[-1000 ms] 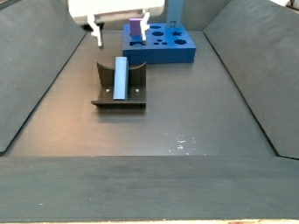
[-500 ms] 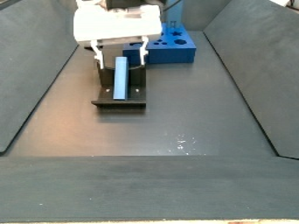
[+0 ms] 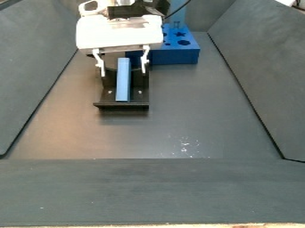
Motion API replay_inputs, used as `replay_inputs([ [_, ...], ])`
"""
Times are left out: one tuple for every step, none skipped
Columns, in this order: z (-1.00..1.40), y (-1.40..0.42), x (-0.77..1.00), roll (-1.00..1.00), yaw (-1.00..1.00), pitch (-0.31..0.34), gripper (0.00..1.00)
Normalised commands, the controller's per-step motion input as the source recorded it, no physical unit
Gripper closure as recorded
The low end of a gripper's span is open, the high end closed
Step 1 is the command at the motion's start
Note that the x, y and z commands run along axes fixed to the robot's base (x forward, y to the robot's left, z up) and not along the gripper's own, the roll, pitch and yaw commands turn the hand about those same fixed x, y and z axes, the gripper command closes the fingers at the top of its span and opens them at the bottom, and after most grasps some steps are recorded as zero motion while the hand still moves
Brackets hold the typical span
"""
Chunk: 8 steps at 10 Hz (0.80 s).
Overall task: Pick up the rectangle object. Move up. Place the rectangle object on the fixture. Regrasp the rectangle object. Move to above the board. Insert the rectangle object.
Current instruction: Regrasp the rectangle object, then move to above the board.
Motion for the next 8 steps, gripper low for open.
replay_inputs([
  [-0.17, -0.01, 0.01, 0.08, -0.05, -0.003, 0.00],
  [-0.83, 0.00, 0.00, 0.00, 0.00, 0.000, 1.00],
  [1.00, -0.06, 0.02, -0.11, 0.51, 0.484, 1.00],
  [1.00, -0.06, 0.02, -0.11, 0.50, 0.476, 1.00],
  [1.00, -0.06, 0.02, -0.10, 0.48, 0.425, 1.00],
  [1.00, -0.05, 0.02, -0.07, 0.45, 0.216, 1.00],
  [1.00, -0.05, 0.02, -0.04, 0.42, 0.048, 1.00],
  [1.00, -0.05, 0.02, 0.00, 0.36, -0.108, 1.00],
])
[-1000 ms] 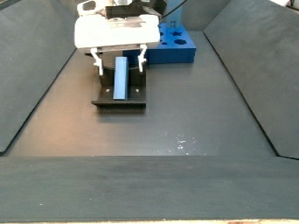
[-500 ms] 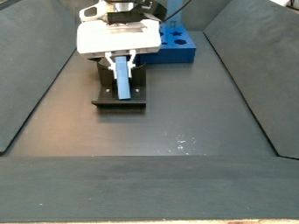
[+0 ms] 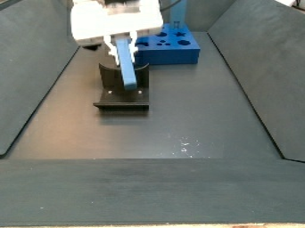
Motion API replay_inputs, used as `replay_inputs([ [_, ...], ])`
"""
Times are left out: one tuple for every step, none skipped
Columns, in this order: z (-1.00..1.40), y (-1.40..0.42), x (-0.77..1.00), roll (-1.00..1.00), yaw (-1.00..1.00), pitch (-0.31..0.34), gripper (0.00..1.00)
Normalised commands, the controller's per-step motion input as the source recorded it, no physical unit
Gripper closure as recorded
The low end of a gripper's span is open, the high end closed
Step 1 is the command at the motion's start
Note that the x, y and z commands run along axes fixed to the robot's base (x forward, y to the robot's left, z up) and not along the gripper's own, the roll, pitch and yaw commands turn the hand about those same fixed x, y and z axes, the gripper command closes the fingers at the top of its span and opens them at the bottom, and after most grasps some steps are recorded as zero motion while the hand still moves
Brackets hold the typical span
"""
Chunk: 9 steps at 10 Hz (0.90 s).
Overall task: Pick up the rectangle object. Move up. Place the rectangle object on the fixture. Regrasp the rectangle object. Move to above the board. Insert the rectangle object.
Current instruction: Move to above the board.
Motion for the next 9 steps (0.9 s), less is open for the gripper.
replay_inputs([
  [1.00, -0.06, 0.02, 0.02, 0.27, -0.184, 1.00],
  [1.00, -0.06, 0.03, 0.04, 0.20, -0.214, 1.00],
  [1.00, -0.06, 0.02, 0.05, 0.15, -0.215, 1.00],
  [1.00, -0.06, 0.02, 0.04, 0.05, -0.200, 1.00],
  [1.00, -0.05, 0.01, 0.03, 0.02, -0.189, 1.00],
  [1.00, -0.05, 0.00, 0.02, -0.04, -0.145, 1.00],
  [1.00, -0.05, 0.00, 0.02, -0.08, -0.116, 1.00],
  [1.00, -0.04, -0.02, 0.02, -0.11, -0.058, 1.00],
  [0.97, -0.04, -0.02, 0.01, -0.11, -0.008, 1.00],
])
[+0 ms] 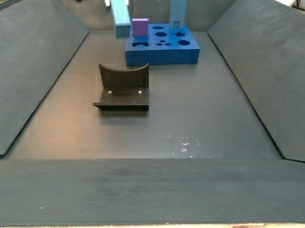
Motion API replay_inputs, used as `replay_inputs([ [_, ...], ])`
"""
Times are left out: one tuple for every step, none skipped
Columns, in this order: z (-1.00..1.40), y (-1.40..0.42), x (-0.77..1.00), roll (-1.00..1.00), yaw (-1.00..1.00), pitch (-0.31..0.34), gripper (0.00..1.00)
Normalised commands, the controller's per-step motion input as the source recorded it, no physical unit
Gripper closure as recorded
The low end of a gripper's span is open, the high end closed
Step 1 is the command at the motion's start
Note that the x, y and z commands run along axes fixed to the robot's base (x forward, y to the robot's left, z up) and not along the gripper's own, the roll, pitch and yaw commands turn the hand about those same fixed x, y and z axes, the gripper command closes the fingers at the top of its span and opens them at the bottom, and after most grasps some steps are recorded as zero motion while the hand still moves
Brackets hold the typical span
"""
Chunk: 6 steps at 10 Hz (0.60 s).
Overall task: Pick up the rectangle object. Move up. Place the rectangle object on the fixture. Regrasp the rectangle object. Move to above the board. Insert the rectangle object.
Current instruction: Move to above the board.
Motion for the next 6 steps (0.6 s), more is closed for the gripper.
replay_inputs([
  [0.79, -0.03, -0.03, 0.02, -0.11, 0.037, 1.00],
  [0.67, -0.03, -0.03, 0.01, -0.10, 0.063, 1.00],
  [0.38, -0.02, -0.02, 0.00, -0.07, 0.120, 1.00],
  [0.26, -0.02, -0.02, 0.00, -0.06, 0.142, 1.00],
  [-0.22, -1.00, -0.53, -1.00, -0.24, -0.124, 1.00],
  [-0.21, -1.00, -0.54, -1.00, -0.24, -0.131, 1.00],
])
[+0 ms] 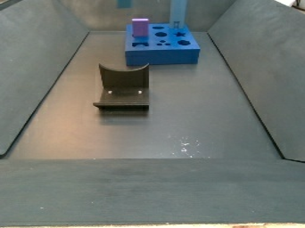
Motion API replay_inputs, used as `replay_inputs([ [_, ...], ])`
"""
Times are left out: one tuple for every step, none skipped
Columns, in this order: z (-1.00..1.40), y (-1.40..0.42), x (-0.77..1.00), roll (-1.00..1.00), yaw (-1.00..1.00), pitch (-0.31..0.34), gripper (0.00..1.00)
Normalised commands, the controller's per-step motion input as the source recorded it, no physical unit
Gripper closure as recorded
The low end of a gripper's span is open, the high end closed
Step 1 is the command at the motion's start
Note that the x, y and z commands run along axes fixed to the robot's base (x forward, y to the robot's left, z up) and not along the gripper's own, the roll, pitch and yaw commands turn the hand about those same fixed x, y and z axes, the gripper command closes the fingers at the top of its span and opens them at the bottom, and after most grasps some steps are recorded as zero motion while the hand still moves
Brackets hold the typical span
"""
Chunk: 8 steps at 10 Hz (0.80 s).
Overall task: Pick up the rectangle object. Move up. Place the rectangle object on the fixture. Regrasp the rectangle object. Move to above the board. Insert the rectangle object.
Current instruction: Move to above the board.
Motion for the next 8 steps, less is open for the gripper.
replay_inputs([
  [-0.21, -1.00, -0.57, -1.00, -0.23, -0.135, 1.00],
  [-0.22, -1.00, -0.58, -1.00, -0.23, -0.128, 1.00],
  [-0.21, -1.00, -0.59, -1.00, -0.23, -0.122, 1.00],
  [-0.21, -1.00, -0.60, -1.00, -0.23, -0.114, 1.00],
  [-0.21, -1.00, -0.62, -1.00, -0.22, -0.102, 1.00],
  [-0.20, -0.98, -0.64, -1.00, -0.22, -0.090, 1.00],
  [-0.14, -0.68, -0.47, -1.00, -0.21, -0.082, 1.00],
  [-0.06, -0.32, -0.26, -1.00, -0.20, -0.068, 1.00],
])
